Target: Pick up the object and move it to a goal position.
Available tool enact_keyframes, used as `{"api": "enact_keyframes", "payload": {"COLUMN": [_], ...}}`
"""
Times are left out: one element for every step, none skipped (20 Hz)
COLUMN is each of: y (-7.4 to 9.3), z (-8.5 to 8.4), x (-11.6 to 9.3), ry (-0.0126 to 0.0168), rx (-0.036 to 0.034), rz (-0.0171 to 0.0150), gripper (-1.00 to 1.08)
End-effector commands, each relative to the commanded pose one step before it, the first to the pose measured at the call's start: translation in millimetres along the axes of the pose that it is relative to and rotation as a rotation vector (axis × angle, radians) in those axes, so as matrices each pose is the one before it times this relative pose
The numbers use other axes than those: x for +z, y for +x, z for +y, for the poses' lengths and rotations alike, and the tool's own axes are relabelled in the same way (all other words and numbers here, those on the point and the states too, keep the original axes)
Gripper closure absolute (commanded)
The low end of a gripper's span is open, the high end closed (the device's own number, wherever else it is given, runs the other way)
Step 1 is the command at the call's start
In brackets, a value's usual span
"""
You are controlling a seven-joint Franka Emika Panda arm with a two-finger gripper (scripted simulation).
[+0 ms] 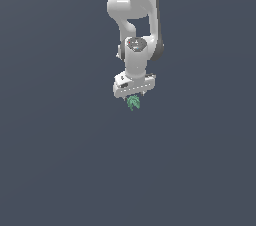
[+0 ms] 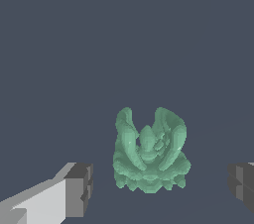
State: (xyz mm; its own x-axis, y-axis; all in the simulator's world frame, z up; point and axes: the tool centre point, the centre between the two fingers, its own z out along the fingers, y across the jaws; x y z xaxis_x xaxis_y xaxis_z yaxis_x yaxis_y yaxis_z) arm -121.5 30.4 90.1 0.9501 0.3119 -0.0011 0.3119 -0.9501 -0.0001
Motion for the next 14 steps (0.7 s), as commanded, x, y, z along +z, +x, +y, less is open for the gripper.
{"api": "enact_keyframes", "payload": {"y": [0.09, -0.06, -0.09, -0.13, -0.17, -0.2, -0.16, -0.25, -0.26, -0.17, -0.17, -0.05, -0.05, 0.0], "z": [-0.04, 0.0, 0.0, 0.01, 0.01, 0.01, -0.29, 0.02, 0.02, -0.27, 0.05, -0.16, 0.06, 0.07], "x": [0.19, 0.9, 1.5, 2.09, 2.68, 3.25, 3.72, 4.36, 4.88, 5.09, 4.71, 4.05, 3.53, 2.95], "ry": [-0.0001, 0.0, 0.0, 0.0, 0.0, 0.0, 0.00008, 0.0, 0.0, 0.00006, 0.0, 0.0, 0.0, 0.0], "rx": [-0.00021, 0.0, 0.0, 0.0, 0.0, 0.0, -0.00065, 0.0, 0.0, -0.00065, 0.0, -0.00046, 0.0, 0.0], "rz": [0.00034, 0.0, 0.0, 0.0, 0.0, 0.0, 0.00021, 0.0, 0.0, 0.00022, 0.0, 0.00016, 0.0, 0.0], "gripper": [-0.92, -0.92, -0.92, -0.92, -0.92, -0.92, -0.92, -0.92, -0.92, -0.92, -0.92, -0.92, -0.92, -0.92]}}
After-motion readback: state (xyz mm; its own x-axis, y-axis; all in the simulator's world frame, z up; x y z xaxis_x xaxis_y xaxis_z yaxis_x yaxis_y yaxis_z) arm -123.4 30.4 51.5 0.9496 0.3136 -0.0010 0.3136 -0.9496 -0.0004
